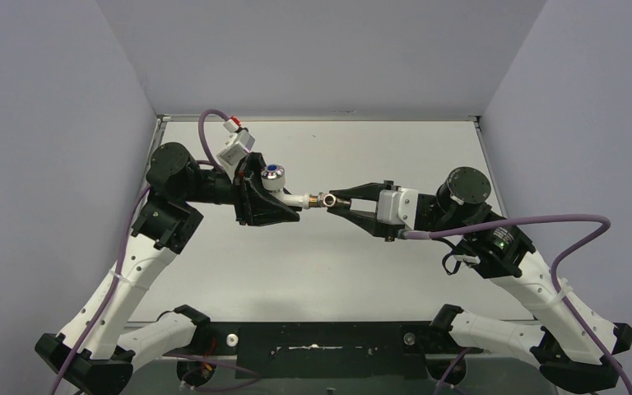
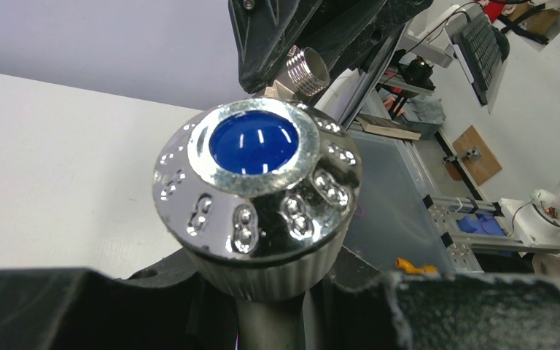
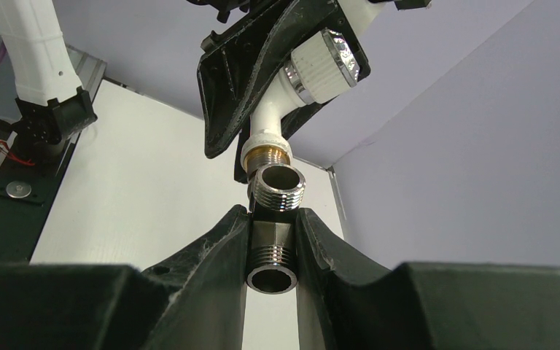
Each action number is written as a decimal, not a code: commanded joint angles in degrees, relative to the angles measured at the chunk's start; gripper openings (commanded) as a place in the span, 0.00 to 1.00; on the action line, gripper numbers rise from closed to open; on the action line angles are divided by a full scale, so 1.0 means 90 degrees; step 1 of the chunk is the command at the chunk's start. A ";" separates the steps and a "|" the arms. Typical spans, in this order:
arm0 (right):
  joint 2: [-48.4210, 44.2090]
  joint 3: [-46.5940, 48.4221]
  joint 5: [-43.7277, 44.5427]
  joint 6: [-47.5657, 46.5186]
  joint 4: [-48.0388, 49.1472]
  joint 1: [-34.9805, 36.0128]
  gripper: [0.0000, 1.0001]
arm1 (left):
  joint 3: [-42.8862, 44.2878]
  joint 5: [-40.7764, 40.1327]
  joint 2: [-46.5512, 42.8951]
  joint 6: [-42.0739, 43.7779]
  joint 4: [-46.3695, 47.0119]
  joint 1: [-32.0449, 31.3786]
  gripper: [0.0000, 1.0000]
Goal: Install the water faucets
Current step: Install the water faucet onto the adaptor.
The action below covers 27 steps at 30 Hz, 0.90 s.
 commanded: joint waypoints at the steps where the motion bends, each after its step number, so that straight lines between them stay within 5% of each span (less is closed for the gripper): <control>1: -0.0035 0.0298 -0.0222 0.0010 0.0327 0.0097 0.00 | 0.0348 -0.0042 -0.0063 0.0075 0.0104 -0.0035 0.00; 27: -0.0143 0.0334 -0.0225 0.0077 0.0412 0.0098 0.00 | 0.0300 -0.0050 -0.0055 0.0091 0.0113 -0.0033 0.00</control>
